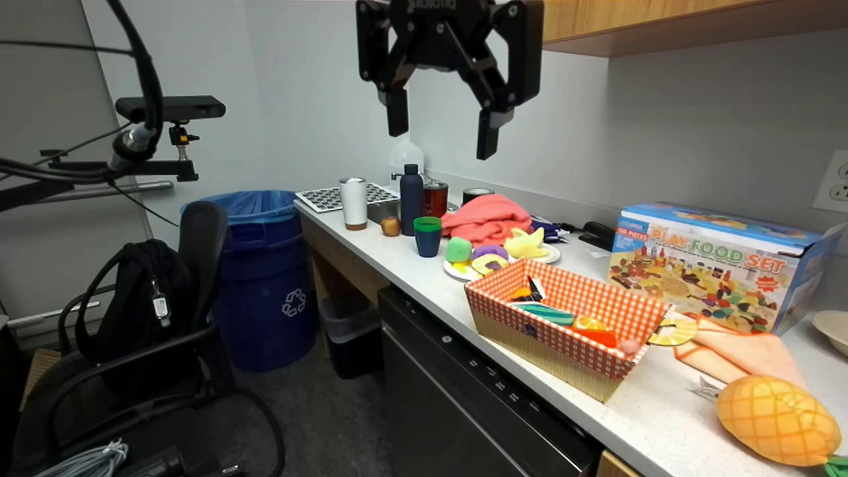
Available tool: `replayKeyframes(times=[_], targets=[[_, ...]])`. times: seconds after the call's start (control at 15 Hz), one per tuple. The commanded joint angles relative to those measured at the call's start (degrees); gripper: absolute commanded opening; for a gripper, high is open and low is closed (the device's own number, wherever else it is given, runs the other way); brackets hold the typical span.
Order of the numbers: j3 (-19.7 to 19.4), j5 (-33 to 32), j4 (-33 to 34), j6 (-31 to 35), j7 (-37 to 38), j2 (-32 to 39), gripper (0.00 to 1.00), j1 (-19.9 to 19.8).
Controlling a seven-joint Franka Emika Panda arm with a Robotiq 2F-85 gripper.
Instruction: Pick up the pineapple from the counter and put it in the basket
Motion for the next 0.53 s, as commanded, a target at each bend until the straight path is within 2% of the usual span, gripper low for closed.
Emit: replayKeyframes(times=[0.0,0.47], targets=[[0.1,3.0,7.4,0.0,1.4,9.3,1.00,-0.2],[1.3,5.5,17.2,1.3,1.9,24.2,1.00,-1.7]])
